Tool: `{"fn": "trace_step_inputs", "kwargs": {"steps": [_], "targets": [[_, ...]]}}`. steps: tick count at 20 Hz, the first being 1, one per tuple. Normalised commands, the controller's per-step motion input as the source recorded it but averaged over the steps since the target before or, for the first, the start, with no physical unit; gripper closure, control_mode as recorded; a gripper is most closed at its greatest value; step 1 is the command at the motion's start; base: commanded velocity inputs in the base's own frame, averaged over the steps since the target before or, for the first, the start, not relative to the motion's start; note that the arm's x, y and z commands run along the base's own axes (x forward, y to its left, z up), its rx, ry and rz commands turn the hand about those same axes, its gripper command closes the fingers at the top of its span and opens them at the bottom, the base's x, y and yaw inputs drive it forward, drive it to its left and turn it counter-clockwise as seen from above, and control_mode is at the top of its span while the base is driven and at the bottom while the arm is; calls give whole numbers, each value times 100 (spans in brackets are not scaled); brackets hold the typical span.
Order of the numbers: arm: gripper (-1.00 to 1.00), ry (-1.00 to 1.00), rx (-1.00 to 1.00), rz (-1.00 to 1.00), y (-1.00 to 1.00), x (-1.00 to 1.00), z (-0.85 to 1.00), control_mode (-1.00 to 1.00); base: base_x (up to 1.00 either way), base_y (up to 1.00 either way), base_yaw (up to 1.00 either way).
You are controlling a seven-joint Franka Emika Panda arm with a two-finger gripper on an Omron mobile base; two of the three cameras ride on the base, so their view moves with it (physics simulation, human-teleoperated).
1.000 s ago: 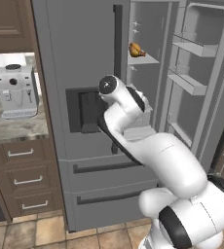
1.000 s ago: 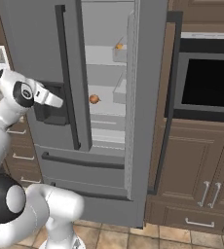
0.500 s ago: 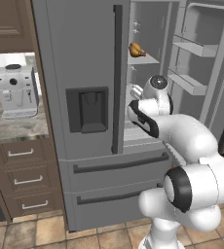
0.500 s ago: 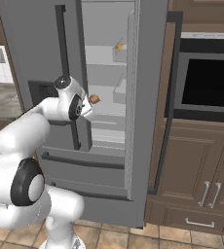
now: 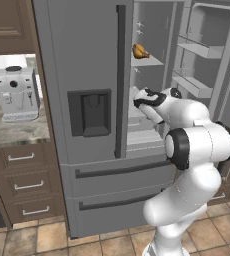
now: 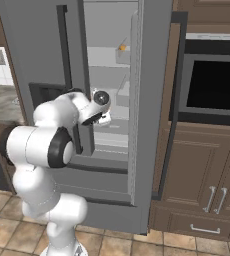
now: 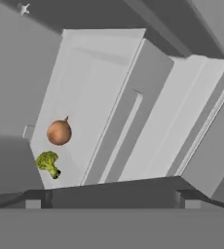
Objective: Gather the broccoli and onion from the fridge and place them on a tray on the dining counter. Then gather the chicken drumsticks from the fridge and place them on the other tray.
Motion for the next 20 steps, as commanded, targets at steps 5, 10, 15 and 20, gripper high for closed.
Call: {"fn": "trace_step_inputs", "kwargs": {"steps": [5, 10, 15, 20], "targets": [[-100, 6, 7, 0, -1, 34, 0, -100, 0, 0, 0], [-100, -4, 14, 0, 32, 48, 29, -100, 0, 0, 0], [-100, 0, 9, 11, 64, 23, 27, -100, 0, 0, 0], [-100, 8, 10, 28, 77, -2, 19, -100, 0, 0, 0]]}}
